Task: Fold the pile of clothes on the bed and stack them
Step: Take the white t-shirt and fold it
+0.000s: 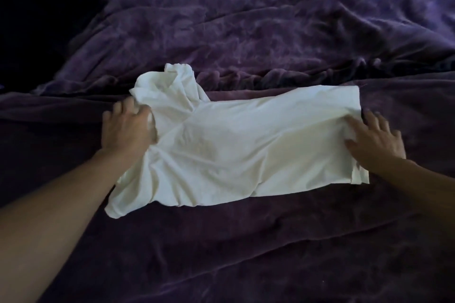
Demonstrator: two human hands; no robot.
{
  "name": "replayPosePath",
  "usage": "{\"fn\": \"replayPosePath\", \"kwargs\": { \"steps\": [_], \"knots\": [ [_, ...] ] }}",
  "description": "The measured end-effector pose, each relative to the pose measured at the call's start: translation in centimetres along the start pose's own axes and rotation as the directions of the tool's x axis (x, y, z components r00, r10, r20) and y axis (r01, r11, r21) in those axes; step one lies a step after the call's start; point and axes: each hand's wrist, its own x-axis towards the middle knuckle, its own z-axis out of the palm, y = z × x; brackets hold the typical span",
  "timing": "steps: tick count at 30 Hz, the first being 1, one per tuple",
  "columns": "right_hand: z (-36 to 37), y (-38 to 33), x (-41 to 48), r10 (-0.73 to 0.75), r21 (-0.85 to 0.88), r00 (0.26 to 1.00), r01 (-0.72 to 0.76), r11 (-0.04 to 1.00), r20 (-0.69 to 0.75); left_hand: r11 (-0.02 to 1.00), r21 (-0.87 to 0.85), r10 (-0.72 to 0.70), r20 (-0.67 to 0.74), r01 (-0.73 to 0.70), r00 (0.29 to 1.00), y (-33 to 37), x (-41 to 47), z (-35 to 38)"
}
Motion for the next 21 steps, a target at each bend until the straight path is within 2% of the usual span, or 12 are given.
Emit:
{"fn": "replayPosePath", "kwargs": {
  "steps": [2, 3, 5, 7, 9, 11, 13, 15, 17, 19, 21],
  "knots": [
    [-0.9, 0.2, 0.0, 0.126, 0.147, 0.991, -0.119, 0.982, -0.039, 0.99, -0.08, 0.105, -0.109, -0.114, 0.988, 2.9, -1.2, -0.8],
    [-1.3, 0.0, -0.2, 0.136, 0.201, 0.989, -0.121, 0.972, -0.063, 0.979, -0.097, 0.167, -0.136, -0.181, 0.977, 4.5, -2.1, -0.9],
    [-1.3, -0.6, -0.6, 0.113, 0.274, 0.99, -0.087, 0.958, -0.079, 0.953, -0.128, 0.26, -0.112, -0.273, 0.959, 7.5, -3.8, -0.4],
    [-0.8, -1.1, -0.7, 0.174, 0.375, 0.985, -0.156, 0.914, -0.014, 0.932, -0.146, 0.331, -0.035, -0.333, 0.943, 10.1, -5.3, 0.9],
    [-0.2, -1.1, -0.3, 0.316, 0.531, 0.942, -0.325, 0.783, 0.111, 0.908, -0.148, 0.404, 0.061, -0.392, 0.913, 12.3, -6.5, 2.4],
    [0.1, -0.9, 0.3, 0.395, 0.662, 0.881, -0.46, 0.592, 0.259, 0.91, -0.121, 0.412, 0.148, -0.397, 0.899, 14.0, -7.3, 3.8],
    [0.0, -0.5, 0.6, 0.334, 0.76, 0.876, -0.472, 0.448, 0.347, 0.923, -0.1, 0.384, 0.193, -0.371, 0.903, 14.9, -7.5, 4.4],
    [-1.4, -0.4, 0.4, 0.228, 0.838, 0.908, -0.414, 0.357, 0.352, 0.931, -0.096, 0.365, 0.201, -0.352, 0.909, 14.9, -7.4, 4.5],
    [-3.8, -0.9, -0.4, 0.13, 0.872, 0.959, -0.284, 0.398, 0.252, 0.936, -0.125, 0.349, 0.197, -0.33, 0.916, 14.4, -7.6, 4.1],
    [-6.5, -2.6, -1.3, 0.022, 0.835, 0.994, -0.101, 0.541, 0.106, 0.946, -0.157, 0.309, 0.184, -0.283, 0.933, 13.3, -8.1, 3.6],
    [-8.6, -5.7, -2.6, -0.08, 0.756, 0.997, 0.042, 0.653, 0.014, 0.958, -0.183, 0.251, 0.169, -0.22, 0.953, 12.0, -8.9, 3.0]
  ]
}}
